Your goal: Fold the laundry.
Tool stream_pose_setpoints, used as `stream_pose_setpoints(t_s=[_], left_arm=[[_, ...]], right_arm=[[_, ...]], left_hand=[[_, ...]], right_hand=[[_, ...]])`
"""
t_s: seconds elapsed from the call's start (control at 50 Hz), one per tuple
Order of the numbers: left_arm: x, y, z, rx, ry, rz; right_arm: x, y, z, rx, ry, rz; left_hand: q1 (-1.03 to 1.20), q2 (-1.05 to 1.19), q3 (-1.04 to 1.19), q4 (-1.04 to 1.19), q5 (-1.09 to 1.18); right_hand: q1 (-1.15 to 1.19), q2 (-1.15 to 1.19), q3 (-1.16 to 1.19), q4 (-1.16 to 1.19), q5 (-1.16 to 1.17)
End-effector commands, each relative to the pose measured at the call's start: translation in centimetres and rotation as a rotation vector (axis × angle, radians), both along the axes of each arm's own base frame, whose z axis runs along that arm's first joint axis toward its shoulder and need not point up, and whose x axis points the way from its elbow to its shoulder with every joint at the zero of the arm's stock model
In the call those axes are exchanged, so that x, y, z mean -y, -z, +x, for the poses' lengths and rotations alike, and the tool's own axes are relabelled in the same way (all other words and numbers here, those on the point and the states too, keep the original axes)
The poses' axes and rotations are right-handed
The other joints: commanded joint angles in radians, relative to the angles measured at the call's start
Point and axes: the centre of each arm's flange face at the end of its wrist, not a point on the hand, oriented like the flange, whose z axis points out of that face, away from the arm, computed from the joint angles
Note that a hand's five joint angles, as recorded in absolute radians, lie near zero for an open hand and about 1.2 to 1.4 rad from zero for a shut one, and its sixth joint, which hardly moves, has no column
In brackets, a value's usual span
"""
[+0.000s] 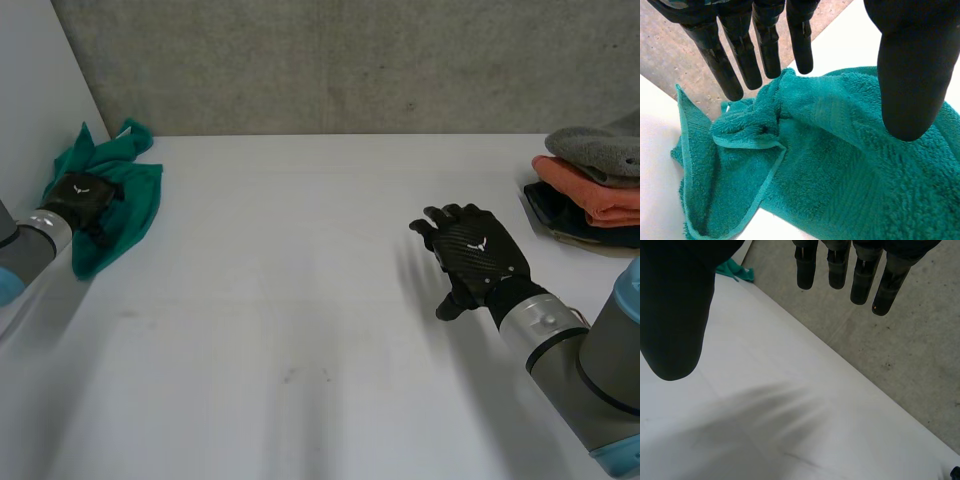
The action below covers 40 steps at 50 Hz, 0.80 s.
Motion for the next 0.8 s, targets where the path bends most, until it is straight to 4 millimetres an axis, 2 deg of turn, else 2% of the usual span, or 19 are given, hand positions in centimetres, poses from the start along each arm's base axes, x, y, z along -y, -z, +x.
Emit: stream_pose_setpoints(t_s=[0.02,0.14,0.24,0.4,0.44,0.54,0.64,0.72,0.74,0.8], left_arm=[[0.1,1.1,0.1,0.006,-0.008,0.015],[0.5,1.6,0.2,0.008,-0.016,0.012],[0.9,1.9,0.4,0.009,-0.019,0.003],[1.3,2.3,0.4,0.009,-0.022,-0.004],[1.5,2.5,0.5,0.01,-0.025,-0.005],[1.8,2.4,0.9,0.023,-0.07,-0.015],[1.5,0.0,0.1,0.03,-0.104,-0.049],[-0.8,-3.3,-3.3,-0.023,-0.052,-0.054],[-2.2,-4.9,-5.0,-0.073,-0.024,-0.059],[-4.7,-7.0,-7.9,-0.179,0.024,-0.046]], right_arm=[[0.0,0.3,0.0,-0.004,0.001,0.008],[0.2,0.4,-0.2,-0.005,0.007,0.011],[0.4,0.6,-0.3,-0.006,0.013,0.017],[0.4,0.7,-0.3,-0.009,0.013,0.019],[0.4,0.7,-0.3,-0.008,0.014,0.017],[0.4,0.7,-0.4,-0.009,0.014,0.019],[0.6,0.6,-0.6,-0.007,0.024,0.016],[1.0,0.5,-0.9,-0.006,0.038,0.014],[1.0,0.5,-0.9,-0.006,0.039,0.014],[1.3,0.4,-1.2,-0.004,0.048,0.009]], left_hand=[[0.081,0.083,0.083,0.08,0.077],[0.104,0.106,0.106,0.103,0.1],[0.248,0.25,0.25,0.247,0.244],[0.711,0.713,0.713,0.71,0.708],[0.908,0.91,0.91,0.907,0.904],[0.949,0.951,0.951,0.948,0.946],[0.949,0.951,0.951,0.948,0.946],[0.949,0.951,0.951,0.948,0.946],[0.949,0.951,0.951,0.948,0.946],[0.949,0.951,0.951,0.948,0.946]], right_hand=[[-0.031,-0.049,-0.04,-0.066,-0.061],[-0.031,-0.049,-0.04,-0.066,-0.061],[-0.031,-0.049,-0.04,-0.066,-0.061],[-0.031,-0.049,-0.04,-0.066,-0.061],[-0.031,-0.049,-0.04,-0.066,-0.061],[-0.031,-0.049,-0.04,-0.066,-0.061],[-0.031,-0.049,-0.04,-0.066,-0.061],[-0.031,-0.049,-0.04,-0.066,-0.061],[-0.031,-0.049,-0.04,-0.066,-0.061],[-0.031,-0.049,-0.04,-0.066,-0.061]])
